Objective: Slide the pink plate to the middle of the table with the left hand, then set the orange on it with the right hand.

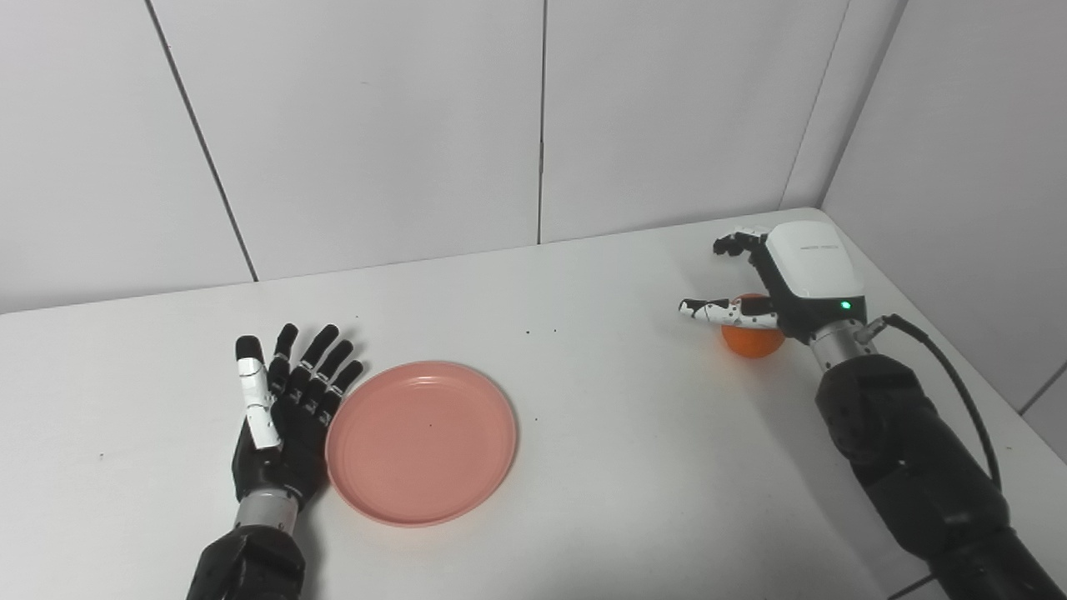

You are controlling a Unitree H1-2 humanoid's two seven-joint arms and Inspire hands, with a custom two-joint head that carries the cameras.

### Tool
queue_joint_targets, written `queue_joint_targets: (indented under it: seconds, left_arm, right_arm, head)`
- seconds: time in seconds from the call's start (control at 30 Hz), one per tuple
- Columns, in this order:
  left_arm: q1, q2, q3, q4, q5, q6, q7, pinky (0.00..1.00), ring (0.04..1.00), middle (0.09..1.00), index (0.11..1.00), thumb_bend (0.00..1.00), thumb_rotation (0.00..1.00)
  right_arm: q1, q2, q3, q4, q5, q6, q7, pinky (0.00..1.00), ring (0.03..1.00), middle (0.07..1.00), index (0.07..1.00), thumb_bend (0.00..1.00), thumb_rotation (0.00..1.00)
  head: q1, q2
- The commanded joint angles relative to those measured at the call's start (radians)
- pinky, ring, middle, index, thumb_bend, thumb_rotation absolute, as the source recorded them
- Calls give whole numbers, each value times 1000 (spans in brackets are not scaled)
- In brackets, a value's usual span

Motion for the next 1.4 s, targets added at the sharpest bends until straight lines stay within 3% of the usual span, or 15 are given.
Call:
queue_joint_targets:
  seconds: [0.0, 0.33, 0.5, 0.67, 0.9, 1.37]
  left_arm:
    - [55, -3, 4, 48, 22, 58, 35, 840, 851, 849, 997, 761, 862]
    - [57, -9, 0, 53, 24, 56, 32, 816, 845, 834, 995, 766, 856]
    - [55, -10, 4, 48, 23, 57, 38, 827, 844, 840, 988, 776, 843]
    - [57, -12, 5, 34, 19, 66, 41, 823, 839, 841, 990, 771, 839]
    - [57, -19, 5, 30, 19, 76, 48, 828, 833, 826, 986, 775, 836]
    - [60, -14, 3, 1, 18, 99, 53, 809, 831, 818, 988, 770, 844]
  right_arm:
    - [-36, -31, -8, 1, 13, -38, -44, 480, 561, 631, 608, 752, 726]
    - [-49, -47, -3, 87, 85, -62, -53, 523, 595, 636, 596, 745, 731]
    - [-54, -56, 8, 122, 94, -76, -56, 481, 541, 602, 588, 737, 702]
    - [-56, -58, 16, 158, 110, -81, -59, 491, 549, 603, 578, 738, 684]
    - [-42, -57, 42, 167, 103, -29, -16, 565, 616, 643, 592, 742, 685]
    - [-34, -38, 100, 251, 86, -38, -48, 516, 573, 620, 585, 739, 683]
  head:
    - [0, 0]
    - [2, 7]
    - [2, 12]
    - [6, 17]
    - [17, 22]
    - [34, 32]
